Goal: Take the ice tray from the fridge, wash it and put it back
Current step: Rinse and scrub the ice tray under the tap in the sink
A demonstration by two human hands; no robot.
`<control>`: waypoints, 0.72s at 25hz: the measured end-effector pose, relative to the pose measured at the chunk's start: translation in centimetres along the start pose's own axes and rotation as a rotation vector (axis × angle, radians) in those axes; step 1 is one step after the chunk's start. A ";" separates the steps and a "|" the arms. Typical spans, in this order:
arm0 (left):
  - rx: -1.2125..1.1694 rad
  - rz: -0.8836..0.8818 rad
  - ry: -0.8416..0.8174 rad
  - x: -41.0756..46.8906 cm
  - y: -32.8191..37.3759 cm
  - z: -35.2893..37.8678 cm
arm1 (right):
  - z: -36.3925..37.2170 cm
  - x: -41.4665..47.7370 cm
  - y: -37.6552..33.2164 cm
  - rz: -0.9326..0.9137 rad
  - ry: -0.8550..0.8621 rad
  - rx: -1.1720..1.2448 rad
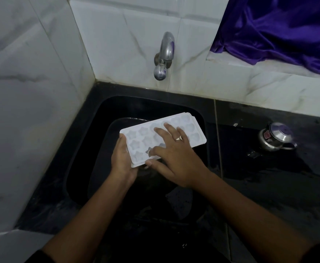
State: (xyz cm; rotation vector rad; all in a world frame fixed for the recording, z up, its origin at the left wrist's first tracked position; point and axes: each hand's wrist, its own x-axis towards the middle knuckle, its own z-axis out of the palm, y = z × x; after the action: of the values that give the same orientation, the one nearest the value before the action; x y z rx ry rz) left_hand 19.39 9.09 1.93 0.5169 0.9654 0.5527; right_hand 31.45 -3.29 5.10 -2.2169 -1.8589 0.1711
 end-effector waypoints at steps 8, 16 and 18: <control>0.011 0.009 0.065 -0.3 -1.8 0.3 | 0.4 -0.7 1.3 -0.013 -0.002 0.017; 0.001 0.013 0.117 -0.8 -1.4 1.0 | 0.5 -0.3 2.0 -0.058 -0.007 -0.002; 0.013 0.021 0.122 -1.1 -1.6 1.6 | 1.1 0.0 1.2 -0.055 0.000 0.021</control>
State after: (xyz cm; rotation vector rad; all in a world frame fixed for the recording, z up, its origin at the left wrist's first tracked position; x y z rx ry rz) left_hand 20.62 6.93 2.32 0.5100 1.0806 0.6028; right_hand 32.37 -3.36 3.77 -2.1498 -1.9071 0.1795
